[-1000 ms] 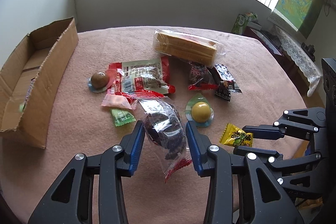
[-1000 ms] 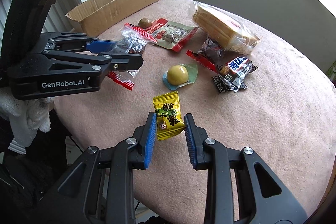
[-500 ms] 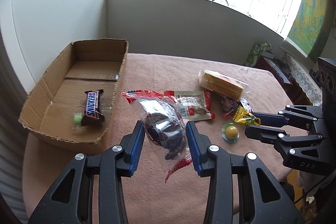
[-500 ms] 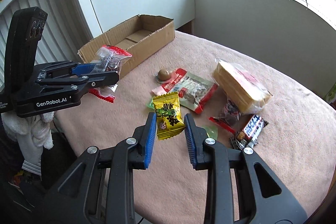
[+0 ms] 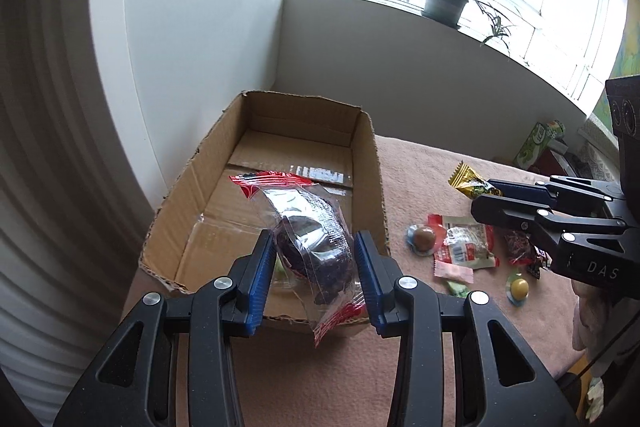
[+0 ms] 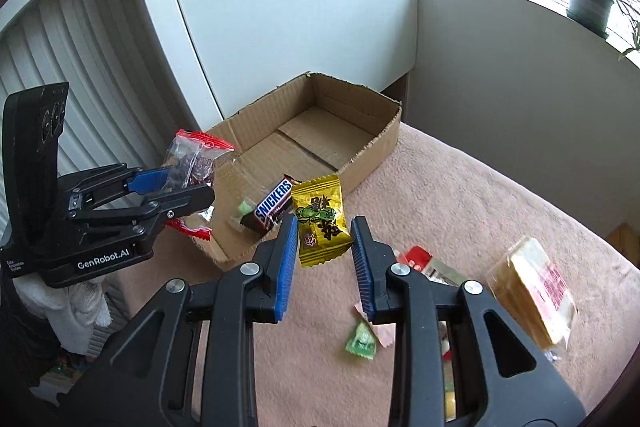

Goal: Organize snacks
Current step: 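Carry the yellow candy and cookie bag into the box and release both, then grasp the small Snickers bar with the right gripper while the left gripper grasps the yellow ball candy, then carry the small Snickers and yellow ball candy into the box and release both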

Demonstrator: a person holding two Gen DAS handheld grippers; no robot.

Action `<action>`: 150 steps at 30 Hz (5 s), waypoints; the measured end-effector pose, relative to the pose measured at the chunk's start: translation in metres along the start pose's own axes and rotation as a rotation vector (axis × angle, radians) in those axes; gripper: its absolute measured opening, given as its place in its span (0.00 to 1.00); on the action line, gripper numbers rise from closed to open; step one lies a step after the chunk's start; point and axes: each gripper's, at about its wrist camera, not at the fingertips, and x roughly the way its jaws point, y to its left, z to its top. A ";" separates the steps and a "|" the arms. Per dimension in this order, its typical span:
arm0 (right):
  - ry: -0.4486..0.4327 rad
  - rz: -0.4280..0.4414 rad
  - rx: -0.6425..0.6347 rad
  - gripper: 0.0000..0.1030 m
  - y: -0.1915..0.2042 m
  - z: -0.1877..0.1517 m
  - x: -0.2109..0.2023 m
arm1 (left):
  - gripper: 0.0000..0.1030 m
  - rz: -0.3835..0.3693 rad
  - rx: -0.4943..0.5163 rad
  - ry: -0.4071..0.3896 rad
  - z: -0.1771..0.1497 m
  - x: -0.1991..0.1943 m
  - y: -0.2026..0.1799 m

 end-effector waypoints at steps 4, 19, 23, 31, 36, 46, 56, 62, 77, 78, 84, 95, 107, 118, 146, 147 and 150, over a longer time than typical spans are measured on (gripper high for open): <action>0.013 0.000 -0.014 0.27 0.011 0.023 0.027 | 0.38 0.019 -0.016 0.004 0.005 0.006 0.018; 0.062 0.006 -0.023 0.64 0.028 0.053 0.089 | 0.45 0.033 -0.088 0.061 0.012 0.035 0.047; 0.041 0.005 -0.009 0.66 0.023 0.051 0.079 | 0.54 0.029 -0.095 0.047 0.013 0.030 0.046; 0.005 -0.015 0.007 0.66 0.009 0.036 0.035 | 0.54 0.010 -0.091 0.017 0.011 0.013 0.034; -0.031 -0.044 0.044 0.66 -0.012 0.016 -0.008 | 0.54 -0.020 -0.064 -0.002 0.007 -0.002 0.012; -0.059 -0.156 0.194 0.66 -0.081 -0.057 -0.085 | 0.54 -0.116 -0.003 0.008 -0.008 -0.013 -0.044; -0.017 -0.258 0.375 0.66 -0.143 -0.138 -0.115 | 0.54 -0.182 0.038 0.103 -0.037 0.010 -0.087; 0.007 -0.228 0.502 0.66 -0.171 -0.161 -0.108 | 0.54 -0.218 0.097 0.149 -0.052 0.019 -0.117; 0.146 -0.147 0.604 0.57 -0.207 -0.145 -0.054 | 0.48 -0.322 0.279 0.202 -0.065 0.044 -0.200; 0.151 -0.144 0.605 0.57 -0.207 -0.144 -0.052 | 0.47 -0.321 0.287 0.208 -0.065 0.046 -0.202; 0.197 -0.177 0.563 0.57 -0.203 -0.136 -0.037 | 0.45 -0.320 0.320 0.242 -0.069 0.063 -0.214; 0.225 -0.182 0.529 0.38 -0.207 -0.138 -0.035 | 0.40 -0.311 0.350 0.263 -0.071 0.080 -0.234; 0.217 -0.169 0.556 0.29 -0.214 -0.150 -0.049 | 0.30 -0.306 0.336 0.237 -0.070 0.082 -0.234; 0.174 -0.187 0.558 0.29 -0.207 -0.161 -0.080 | 0.30 -0.310 0.322 0.196 -0.067 0.062 -0.215; 0.024 -0.020 0.265 0.29 -0.068 -0.018 -0.060 | 0.30 -0.092 0.137 -0.016 0.001 -0.008 -0.057; 0.029 -0.008 0.257 0.29 -0.062 -0.013 -0.053 | 0.30 -0.080 0.128 -0.019 0.002 -0.008 -0.049; 0.042 0.017 0.232 0.29 -0.044 0.003 -0.033 | 0.30 -0.047 0.097 -0.027 0.006 -0.008 -0.027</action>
